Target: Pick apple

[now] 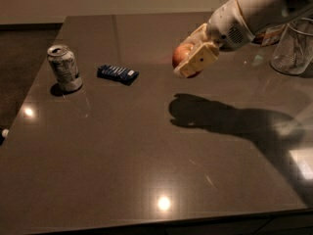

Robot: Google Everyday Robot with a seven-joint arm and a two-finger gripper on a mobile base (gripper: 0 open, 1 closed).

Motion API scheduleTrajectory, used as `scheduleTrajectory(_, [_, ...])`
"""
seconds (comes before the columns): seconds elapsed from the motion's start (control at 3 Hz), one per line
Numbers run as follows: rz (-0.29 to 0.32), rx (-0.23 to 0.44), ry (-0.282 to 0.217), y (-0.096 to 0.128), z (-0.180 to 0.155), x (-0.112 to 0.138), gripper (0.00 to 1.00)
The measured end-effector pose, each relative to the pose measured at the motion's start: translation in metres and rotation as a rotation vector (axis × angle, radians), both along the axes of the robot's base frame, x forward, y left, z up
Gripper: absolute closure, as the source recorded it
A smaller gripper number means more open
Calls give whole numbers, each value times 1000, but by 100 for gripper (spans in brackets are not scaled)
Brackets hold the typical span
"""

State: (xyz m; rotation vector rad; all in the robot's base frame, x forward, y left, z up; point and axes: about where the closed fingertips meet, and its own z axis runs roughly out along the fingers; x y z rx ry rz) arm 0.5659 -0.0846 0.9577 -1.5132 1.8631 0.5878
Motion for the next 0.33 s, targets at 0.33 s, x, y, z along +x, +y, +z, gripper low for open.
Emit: scheduleTrajectory(0.33, [-1, 4, -7, -1, 5, 1, 100])
